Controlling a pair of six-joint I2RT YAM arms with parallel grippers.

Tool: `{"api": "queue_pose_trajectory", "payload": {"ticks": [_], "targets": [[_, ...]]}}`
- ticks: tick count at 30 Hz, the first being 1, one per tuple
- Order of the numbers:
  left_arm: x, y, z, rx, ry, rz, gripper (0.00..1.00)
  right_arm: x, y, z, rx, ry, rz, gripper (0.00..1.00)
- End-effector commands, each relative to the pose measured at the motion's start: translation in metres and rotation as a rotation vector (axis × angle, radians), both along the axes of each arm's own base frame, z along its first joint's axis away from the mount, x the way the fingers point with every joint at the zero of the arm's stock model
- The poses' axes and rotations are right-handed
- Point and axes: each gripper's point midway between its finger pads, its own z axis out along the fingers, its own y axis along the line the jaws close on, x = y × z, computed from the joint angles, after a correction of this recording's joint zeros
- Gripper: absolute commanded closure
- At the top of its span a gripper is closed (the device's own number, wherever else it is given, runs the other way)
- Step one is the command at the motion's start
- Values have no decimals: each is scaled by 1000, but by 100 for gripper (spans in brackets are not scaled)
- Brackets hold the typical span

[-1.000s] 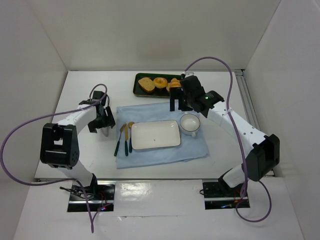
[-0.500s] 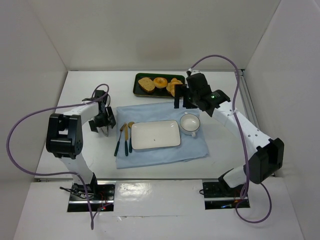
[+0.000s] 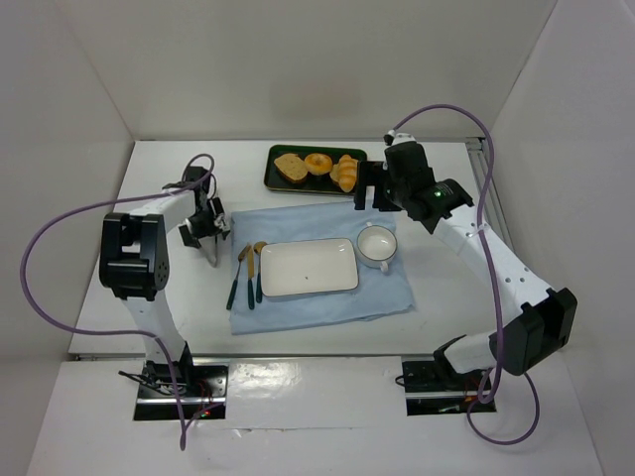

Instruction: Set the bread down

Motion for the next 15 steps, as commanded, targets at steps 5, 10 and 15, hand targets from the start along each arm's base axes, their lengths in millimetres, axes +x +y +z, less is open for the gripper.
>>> {"api": "queue_pose_trajectory", "payload": {"ticks": [5, 10, 15], "targets": [[-20, 11, -30, -16, 76, 7, 30, -4, -4, 20, 19, -38, -3, 0], [-21, 14, -27, -41, 54, 20, 44, -2, -3, 21, 30, -44, -8, 0], [-4, 11, 9, -56, -51, 11, 44, -4, 0, 15, 43, -27, 2, 0]]}}
